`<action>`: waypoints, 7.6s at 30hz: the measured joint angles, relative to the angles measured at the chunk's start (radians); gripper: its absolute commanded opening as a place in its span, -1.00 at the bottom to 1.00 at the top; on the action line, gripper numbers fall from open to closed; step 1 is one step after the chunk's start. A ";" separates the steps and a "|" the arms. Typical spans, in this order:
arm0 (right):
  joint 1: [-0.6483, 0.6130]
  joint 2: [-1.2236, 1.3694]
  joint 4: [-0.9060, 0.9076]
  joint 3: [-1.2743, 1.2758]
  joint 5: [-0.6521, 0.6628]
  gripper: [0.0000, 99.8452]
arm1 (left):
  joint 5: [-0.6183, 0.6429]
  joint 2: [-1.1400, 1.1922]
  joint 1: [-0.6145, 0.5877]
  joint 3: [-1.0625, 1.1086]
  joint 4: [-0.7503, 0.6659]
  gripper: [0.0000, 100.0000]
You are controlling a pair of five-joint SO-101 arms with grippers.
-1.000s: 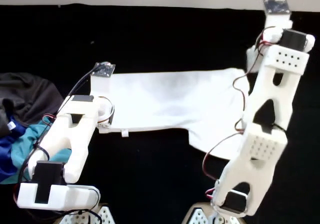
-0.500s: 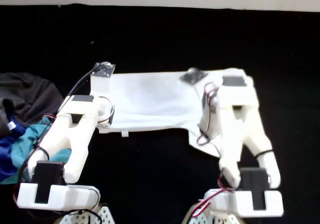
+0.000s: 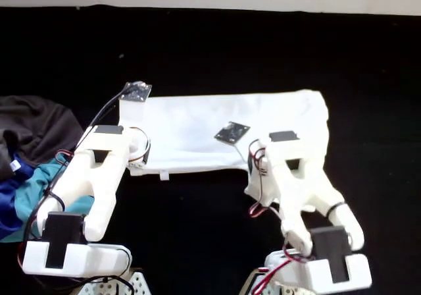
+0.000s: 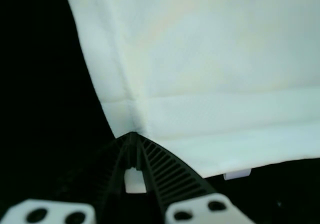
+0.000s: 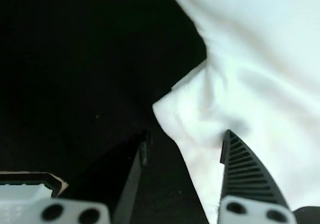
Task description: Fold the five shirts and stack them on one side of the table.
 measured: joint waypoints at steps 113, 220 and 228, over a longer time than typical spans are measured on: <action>-0.011 0.580 0.393 -1.221 -0.509 -0.99 | 0.000 0.000 0.000 0.000 0.000 -0.98; 0.402 0.321 -0.400 -0.428 -0.459 -0.99 | 0.000 0.000 0.000 0.000 0.000 -0.98; 0.436 0.316 -0.232 -0.582 -0.459 -0.99 | 0.000 0.000 0.000 0.000 0.000 -0.98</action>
